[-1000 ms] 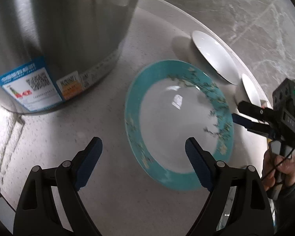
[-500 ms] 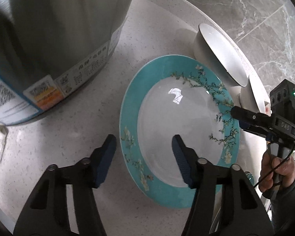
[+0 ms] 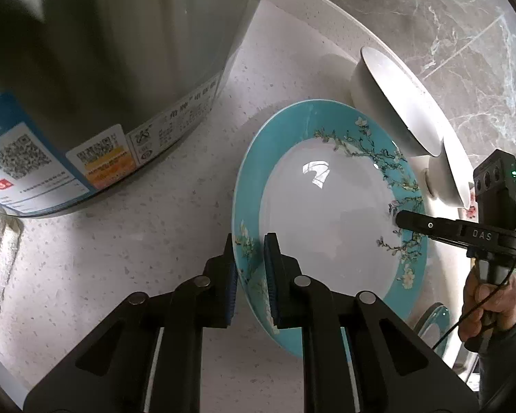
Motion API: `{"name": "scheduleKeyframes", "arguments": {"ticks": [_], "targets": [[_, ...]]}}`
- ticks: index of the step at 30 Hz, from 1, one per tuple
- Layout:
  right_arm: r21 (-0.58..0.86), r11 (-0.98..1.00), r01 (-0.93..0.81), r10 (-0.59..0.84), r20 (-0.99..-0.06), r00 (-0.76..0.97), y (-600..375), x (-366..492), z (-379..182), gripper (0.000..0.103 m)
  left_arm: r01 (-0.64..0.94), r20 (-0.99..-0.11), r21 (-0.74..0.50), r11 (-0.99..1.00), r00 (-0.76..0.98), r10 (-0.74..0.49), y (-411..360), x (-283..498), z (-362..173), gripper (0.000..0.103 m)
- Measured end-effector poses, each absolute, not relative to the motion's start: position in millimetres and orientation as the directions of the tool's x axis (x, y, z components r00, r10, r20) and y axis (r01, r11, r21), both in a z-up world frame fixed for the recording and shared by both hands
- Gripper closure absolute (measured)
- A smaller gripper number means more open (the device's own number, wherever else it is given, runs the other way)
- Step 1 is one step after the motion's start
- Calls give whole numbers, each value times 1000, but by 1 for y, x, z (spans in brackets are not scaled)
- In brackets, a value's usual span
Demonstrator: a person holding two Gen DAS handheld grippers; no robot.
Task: Organize plates and bowls
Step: 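Close both grippers on the rim of the smaller teal plate, then lift the smaller teal plate with both grippers and lower it onto the plate stack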
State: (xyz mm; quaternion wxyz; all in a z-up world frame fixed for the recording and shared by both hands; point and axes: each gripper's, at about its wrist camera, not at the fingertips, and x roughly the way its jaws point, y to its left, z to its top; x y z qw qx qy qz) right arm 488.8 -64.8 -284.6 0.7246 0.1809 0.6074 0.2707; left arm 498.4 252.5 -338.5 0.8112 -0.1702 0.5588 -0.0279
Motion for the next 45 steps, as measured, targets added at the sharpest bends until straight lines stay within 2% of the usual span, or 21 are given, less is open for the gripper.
{"name": "scheduleKeyframes", "arguments": {"ticks": [10, 25, 45], "targets": [[540, 820, -191, 568, -808, 154, -63, 479, -279, 93, -161, -898, -287, 944, 387, -207, 252, 496, -335, 90], [541, 820, -187, 572, -791, 219, -77, 457, -247, 93, -109, -879, -297, 948, 418, -228, 239, 478, -308, 90], [541, 836, -93, 530, -752, 392, -151, 338, -196, 93, 114, -843, -323, 940, 417, -340, 161, 412, -253, 89]]}}
